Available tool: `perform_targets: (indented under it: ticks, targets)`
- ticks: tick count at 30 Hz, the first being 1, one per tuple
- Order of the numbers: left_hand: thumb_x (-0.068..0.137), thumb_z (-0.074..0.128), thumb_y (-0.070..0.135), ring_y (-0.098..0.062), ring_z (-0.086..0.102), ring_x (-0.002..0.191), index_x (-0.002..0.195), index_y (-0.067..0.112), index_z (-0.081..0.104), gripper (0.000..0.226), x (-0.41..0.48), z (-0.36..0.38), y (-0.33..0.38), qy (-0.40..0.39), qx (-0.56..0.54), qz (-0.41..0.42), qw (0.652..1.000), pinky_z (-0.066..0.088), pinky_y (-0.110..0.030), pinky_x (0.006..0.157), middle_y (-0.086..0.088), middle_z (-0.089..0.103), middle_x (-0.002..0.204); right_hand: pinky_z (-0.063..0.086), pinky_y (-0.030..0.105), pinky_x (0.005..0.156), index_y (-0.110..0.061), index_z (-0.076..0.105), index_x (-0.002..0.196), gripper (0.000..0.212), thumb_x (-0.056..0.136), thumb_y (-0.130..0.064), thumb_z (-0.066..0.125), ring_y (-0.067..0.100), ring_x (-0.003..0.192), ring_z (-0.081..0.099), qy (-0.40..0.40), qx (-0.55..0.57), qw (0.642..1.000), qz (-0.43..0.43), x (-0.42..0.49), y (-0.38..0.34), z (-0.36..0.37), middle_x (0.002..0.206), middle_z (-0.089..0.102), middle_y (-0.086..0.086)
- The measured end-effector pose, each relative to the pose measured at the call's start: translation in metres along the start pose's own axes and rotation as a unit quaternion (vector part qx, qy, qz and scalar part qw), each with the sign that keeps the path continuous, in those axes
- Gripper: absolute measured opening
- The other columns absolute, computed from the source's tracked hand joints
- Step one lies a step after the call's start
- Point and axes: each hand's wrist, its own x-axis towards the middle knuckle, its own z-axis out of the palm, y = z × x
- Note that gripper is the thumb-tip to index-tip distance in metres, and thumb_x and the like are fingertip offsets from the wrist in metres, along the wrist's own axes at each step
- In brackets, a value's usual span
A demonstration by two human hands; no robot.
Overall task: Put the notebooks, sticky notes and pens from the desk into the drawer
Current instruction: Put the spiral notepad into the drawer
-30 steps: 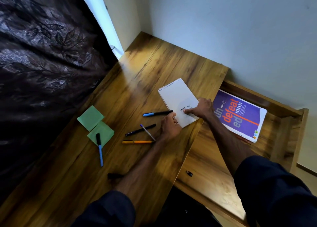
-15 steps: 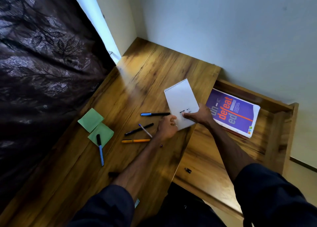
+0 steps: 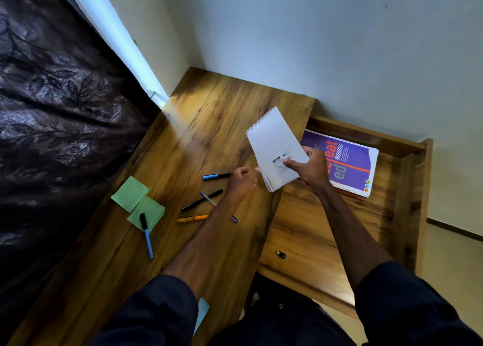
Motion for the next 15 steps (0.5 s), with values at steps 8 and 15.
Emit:
perform_targets:
  ticks: [8, 15]
  targets:
    - [0.097, 0.065, 0.026, -0.030, 0.070, 0.108, 0.131, 0.005, 0.057, 0.041, -0.015, 0.014, 0.042, -0.112, -0.121, 0.015, 0.986, 0.059, -0.048, 0.091, -0.015, 0.070, 0.124, 0.062, 0.040, 0.085, -0.010, 0.062, 0.125, 0.057, 0.076, -0.027, 0.086, 0.021, 0.100, 0.074, -0.089, 0.168, 0.979, 0.074, -0.011, 0.013, -0.032, 0.120, 0.073, 0.005]
    - [0.101, 0.056, 0.007, -0.031, 0.068, 0.110, 0.136, -0.001, 0.051, 0.037, -0.024, 0.035, 0.044, -0.049, -0.057, 0.077, 0.994, 0.060, -0.043, 0.084, -0.019, 0.064, 0.132, 0.056, 0.051, 0.097, -0.014, 0.060, 0.129, 0.067, 0.072, -0.035, 0.087, 0.026, 0.109, 0.071, -0.117, 0.253, 0.955, 0.103, -0.019, 0.024, -0.042, 0.121, 0.073, 0.005]
